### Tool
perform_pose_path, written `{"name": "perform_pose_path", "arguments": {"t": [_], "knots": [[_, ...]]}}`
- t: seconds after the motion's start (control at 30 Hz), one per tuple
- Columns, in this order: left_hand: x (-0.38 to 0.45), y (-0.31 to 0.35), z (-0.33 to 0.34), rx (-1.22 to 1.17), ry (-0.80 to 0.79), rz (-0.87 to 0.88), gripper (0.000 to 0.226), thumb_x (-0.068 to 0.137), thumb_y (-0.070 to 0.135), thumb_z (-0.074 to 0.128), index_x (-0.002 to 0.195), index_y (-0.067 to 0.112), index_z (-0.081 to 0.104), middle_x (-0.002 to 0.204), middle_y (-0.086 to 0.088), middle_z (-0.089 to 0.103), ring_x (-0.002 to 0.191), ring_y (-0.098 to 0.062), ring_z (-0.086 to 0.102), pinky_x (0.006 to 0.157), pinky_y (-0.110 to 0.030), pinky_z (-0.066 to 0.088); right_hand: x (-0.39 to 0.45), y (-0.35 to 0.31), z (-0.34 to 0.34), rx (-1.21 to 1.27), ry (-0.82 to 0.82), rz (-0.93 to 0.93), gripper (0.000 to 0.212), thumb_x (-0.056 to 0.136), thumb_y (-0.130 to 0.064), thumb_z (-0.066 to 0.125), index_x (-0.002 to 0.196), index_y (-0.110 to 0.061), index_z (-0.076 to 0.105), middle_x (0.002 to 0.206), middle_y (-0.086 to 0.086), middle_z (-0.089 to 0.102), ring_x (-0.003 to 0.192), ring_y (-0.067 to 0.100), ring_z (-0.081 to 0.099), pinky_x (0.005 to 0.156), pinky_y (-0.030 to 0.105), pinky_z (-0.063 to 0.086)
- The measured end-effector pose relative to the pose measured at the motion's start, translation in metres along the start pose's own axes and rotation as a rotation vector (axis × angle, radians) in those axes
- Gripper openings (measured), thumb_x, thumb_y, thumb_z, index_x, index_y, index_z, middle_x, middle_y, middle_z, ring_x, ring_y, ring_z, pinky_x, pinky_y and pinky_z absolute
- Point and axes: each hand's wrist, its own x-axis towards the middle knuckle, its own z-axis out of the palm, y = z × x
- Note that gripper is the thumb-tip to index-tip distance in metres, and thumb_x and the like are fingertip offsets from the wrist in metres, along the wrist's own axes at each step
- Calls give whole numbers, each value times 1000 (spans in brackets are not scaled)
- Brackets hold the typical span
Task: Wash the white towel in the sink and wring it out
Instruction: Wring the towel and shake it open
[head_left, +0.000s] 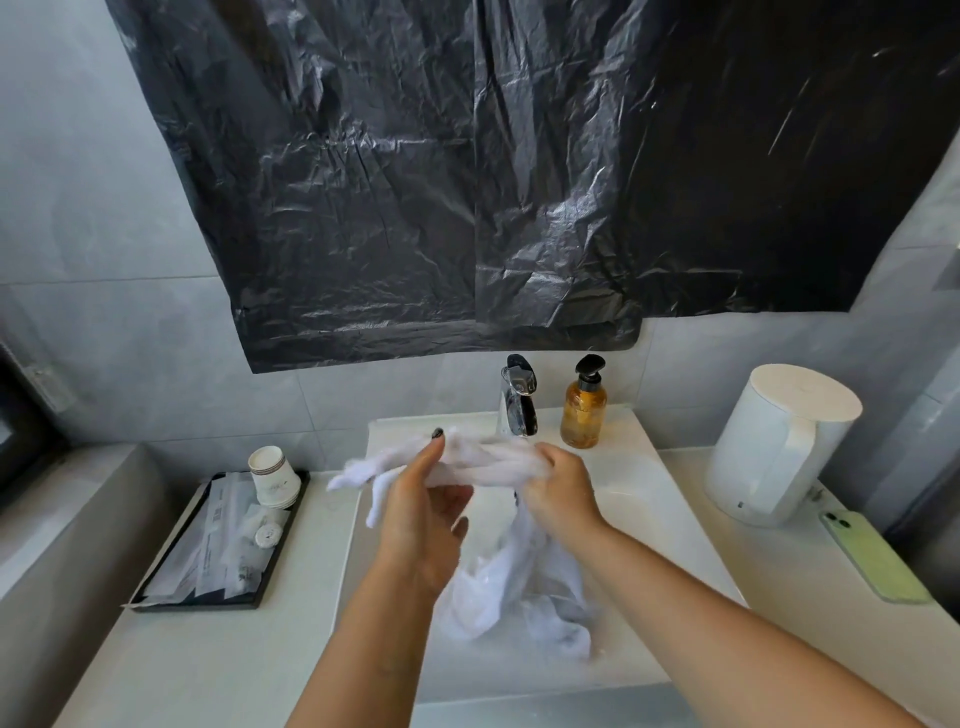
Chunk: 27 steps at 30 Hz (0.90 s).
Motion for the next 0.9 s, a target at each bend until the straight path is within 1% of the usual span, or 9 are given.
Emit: {"name": "perform_pose_path", "arguments": {"t": [0.1, 0.17, 0.27, 0.37, 0.47, 0.57, 0.67, 0.8, 0.9], "knots": [[-8, 6, -16, 151, -113, -225, 67, 84, 52, 59, 124, -2, 55, 124, -18, 65, 115, -30, 61, 104, -44, 41, 15, -34, -9, 2, 10, 23, 11, 67, -1, 57, 73, -10, 58, 68, -1, 55, 64, 13, 49, 51, 22, 33], [-14, 14, -26, 358, -218, -213, 58, 82, 49, 60, 118, 3, 63, 116, -14, 72, 111, -29, 66, 107, -43, 42, 26, -51, -15, -56, -1, 17, 20, 72, 4, 56, 73, -16, 56, 72, -1, 56, 69, 17, 52, 53, 22, 35], [-16, 28, -33, 595, -192, 142, 54, 67, 49, 75, 107, 13, 71, 104, -6, 76, 98, -19, 72, 95, -34, 49, 32, -77, -28, -158, -38, 6, 24, 79, 4, 52, 74, -19, 57, 72, -3, 55, 72, 19, 50, 53, 24, 35], [-4, 39, -28, 812, -117, 577, 81, 55, 50, 92, 126, 27, 59, 126, 14, 64, 117, -2, 58, 95, -22, 43, 35, -99, -38, -123, -81, 2, 19, 87, -1, 53, 97, -5, 68, 85, 12, 65, 69, 14, 46, 52, 23, 33], [19, 38, -8, 941, -385, 635, 114, 50, 54, 93, 146, 39, 32, 145, 23, 41, 133, 1, 41, 107, -27, 39, 35, -113, -35, -13, -134, 73, 19, 90, -3, 53, 73, -10, 57, 67, 8, 50, 70, 18, 41, 57, 27, 30], [43, 31, 9, 861, -412, 720, 111, 48, 40, 96, 142, 40, 36, 141, 18, 47, 129, 1, 48, 103, -26, 47, 35, -125, -28, 143, -161, 143, 34, 94, -4, 50, 62, -13, 49, 63, 2, 42, 65, 19, 40, 62, 27, 35], [59, 19, 18, 744, -390, 639, 98, 48, 27, 96, 134, 31, 49, 128, 8, 62, 119, -7, 59, 99, -34, 52, 37, -129, -20, 56, -132, 1, 18, 92, 1, 48, 85, -13, 56, 74, 3, 51, 66, 18, 47, 57, 24, 39], [66, 3, 20, 589, -356, 422, 68, 50, 35, 86, 111, 14, 65, 105, -8, 73, 103, -27, 70, 85, -39, 59, 33, -116, -13, -264, -185, -147, 8, 90, -4, 48, 94, -8, 53, 89, 2, 49, 82, 18, 46, 61, 20, 42], [67, -1, 7, 578, -394, 356, 58, 59, 36, 83, 108, 9, 70, 105, -16, 73, 104, -32, 69, 94, -54, 54, 39, -106, -31, -689, -411, -371, 44, 86, -8, 52, 129, -17, 45, 119, 0, 41, 109, 18, 43, 88, 26, 41]]}}
